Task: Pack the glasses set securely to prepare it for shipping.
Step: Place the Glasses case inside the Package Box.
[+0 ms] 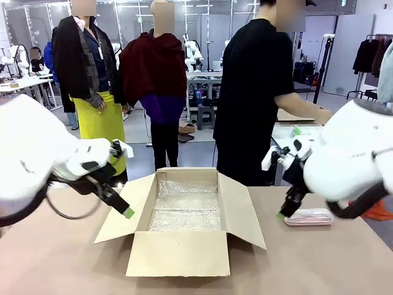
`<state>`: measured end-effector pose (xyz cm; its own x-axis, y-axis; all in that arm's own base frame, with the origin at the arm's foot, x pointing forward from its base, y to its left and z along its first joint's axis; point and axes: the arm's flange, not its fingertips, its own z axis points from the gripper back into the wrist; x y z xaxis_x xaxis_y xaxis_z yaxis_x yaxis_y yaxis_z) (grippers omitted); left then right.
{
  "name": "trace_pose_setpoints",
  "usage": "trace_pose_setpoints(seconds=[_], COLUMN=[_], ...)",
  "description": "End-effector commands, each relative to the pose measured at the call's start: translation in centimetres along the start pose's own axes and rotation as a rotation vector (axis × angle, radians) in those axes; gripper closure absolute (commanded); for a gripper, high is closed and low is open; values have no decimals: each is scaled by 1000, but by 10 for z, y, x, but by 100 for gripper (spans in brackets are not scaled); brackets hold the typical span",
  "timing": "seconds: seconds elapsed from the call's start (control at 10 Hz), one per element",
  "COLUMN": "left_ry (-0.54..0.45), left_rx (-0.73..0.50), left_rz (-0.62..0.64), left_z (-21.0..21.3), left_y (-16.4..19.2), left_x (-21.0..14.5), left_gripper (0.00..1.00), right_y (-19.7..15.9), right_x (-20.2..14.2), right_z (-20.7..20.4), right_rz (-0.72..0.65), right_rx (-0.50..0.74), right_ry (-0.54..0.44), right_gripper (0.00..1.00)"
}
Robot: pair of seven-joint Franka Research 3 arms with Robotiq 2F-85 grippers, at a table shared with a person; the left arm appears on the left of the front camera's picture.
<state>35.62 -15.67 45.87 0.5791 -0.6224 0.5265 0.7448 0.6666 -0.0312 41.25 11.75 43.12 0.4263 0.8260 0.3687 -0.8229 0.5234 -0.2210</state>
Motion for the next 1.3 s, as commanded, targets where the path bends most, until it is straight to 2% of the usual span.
trace_pose_setpoints(seconds=[0.0, 0.2, 0.3, 0.5, 0.6, 1.0, 1.1, 1.2], left_ry=[13, -67, -124, -203, -122, -122, -122, -122], left_rx=[-156, -253, -259, -262, -242, -242, -242, -242], left_rz=[-6, -74, -60, -16, -59, -59, -59, -59], left_z=[61, 106, 122, 139, 142, 142, 142, 142], left_y=[2, -4, 1, 15, 13, 13, 13, 13], left_x=[-47, -76, -90, -109, -63, -63, -63, -63], left_gripper=[0, 0, 0, 0, 0, 0, 0, 0], right_y=[-55, -96, -109, -129, -113, -121, -132, -139], right_x=[-10, -22, -29, -39, -39, -38, -34, -36], right_z=[12, 18, 20, 16, 22, 18, 3, -15], right_rz=[249, 397, 444, 435, 413, 426, 393, 401], right_rx=[20, 46, 66, 93, 84, 86, 39, 64], right_ry=[85, 167, 212, 215, 196, 211, 248, 275], right_gripper=[0, 0, 0, 0, 0, 0, 0, 0])
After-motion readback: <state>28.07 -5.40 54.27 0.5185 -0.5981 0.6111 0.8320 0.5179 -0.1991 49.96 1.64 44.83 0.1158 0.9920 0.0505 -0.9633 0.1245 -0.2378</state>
